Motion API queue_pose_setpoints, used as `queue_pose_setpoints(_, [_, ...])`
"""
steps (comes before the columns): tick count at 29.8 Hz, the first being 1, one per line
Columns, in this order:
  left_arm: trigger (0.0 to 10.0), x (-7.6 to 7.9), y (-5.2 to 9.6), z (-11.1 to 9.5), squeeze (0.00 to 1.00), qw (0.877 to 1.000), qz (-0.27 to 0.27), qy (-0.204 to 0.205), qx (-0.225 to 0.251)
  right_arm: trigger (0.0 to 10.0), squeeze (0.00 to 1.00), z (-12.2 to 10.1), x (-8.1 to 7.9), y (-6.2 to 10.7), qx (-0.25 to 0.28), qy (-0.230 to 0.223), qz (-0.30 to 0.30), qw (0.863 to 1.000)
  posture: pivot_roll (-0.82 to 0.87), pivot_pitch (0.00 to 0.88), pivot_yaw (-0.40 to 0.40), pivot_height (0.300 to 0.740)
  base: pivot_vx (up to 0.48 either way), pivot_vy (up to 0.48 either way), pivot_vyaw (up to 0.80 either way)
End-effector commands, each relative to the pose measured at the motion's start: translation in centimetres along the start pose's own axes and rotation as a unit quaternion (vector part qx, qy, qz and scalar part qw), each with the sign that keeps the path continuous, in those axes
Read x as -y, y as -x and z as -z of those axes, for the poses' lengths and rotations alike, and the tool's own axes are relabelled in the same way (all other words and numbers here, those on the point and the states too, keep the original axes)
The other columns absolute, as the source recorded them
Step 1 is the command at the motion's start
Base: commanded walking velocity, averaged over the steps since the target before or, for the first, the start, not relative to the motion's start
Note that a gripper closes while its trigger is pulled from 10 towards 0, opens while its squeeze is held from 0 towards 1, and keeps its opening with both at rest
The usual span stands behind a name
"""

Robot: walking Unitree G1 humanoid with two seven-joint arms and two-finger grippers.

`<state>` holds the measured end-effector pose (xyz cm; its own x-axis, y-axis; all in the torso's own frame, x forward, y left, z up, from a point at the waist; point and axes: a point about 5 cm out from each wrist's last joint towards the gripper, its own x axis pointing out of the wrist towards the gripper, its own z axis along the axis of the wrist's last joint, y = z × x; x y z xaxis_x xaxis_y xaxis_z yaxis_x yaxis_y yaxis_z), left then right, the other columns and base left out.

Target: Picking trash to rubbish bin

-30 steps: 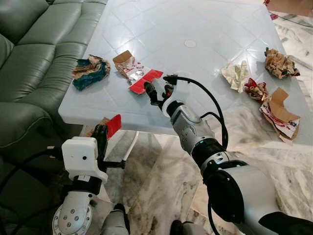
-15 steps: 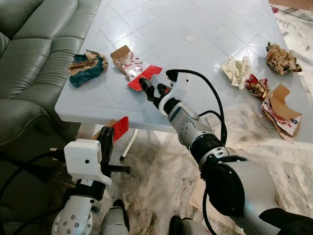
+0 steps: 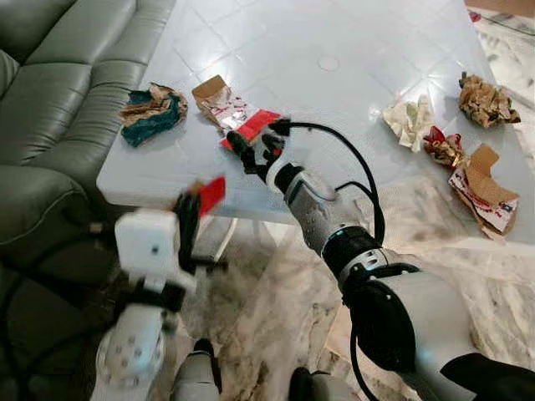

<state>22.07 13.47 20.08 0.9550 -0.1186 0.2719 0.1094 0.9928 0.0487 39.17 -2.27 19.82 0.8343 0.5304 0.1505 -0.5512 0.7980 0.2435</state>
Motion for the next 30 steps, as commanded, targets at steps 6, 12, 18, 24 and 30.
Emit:
queue_pose_setpoints(6, [0.0,-1.5,-3.2,-1.1,0.0,0.998,-0.028,-0.014,0.054,10.0,0.0,-2.7,4.4,2.5,0.073,0.081,0.042,0.993,0.12,0.108,-0.069,0.74,0.0,0.0,0.0])
queue_pose_setpoints(12, [0.0,-1.7,-3.8,-1.7,0.0,0.996,-0.042,-0.018,0.076,10.0,0.0,-4.0,4.8,3.5,0.111,0.117,0.046,0.986,0.09,0.083,-0.057,0.74,0.0,0.0,0.0])
queue_pose_setpoints(18, [0.0,-2.4,-4.2,-3.1,0.0,0.992,-0.056,-0.021,0.112,10.0,0.0,-6.6,4.0,6.7,0.171,0.155,0.052,0.972,0.07,0.062,-0.035,0.74,0.0,0.0,0.0])
queue_pose_setpoints(24, [0.0,-2.6,-4.5,-2.7,0.0,0.992,-0.053,-0.013,0.112,10.0,0.0,-6.6,3.5,8.5,0.164,0.169,0.057,0.97,0.04,0.051,-0.017,0.74,0.166,0.0,0.0])
queue_pose_setpoints(30, [0.0,-2.0,-5.1,-2.6,0.0,0.992,-0.038,-0.002,0.116,10.0,0.0,-6.9,3.7,9.4,0.15,0.168,0.077,0.971,0.02,0.049,-0.007,0.74,0.408,0.0,0.0])
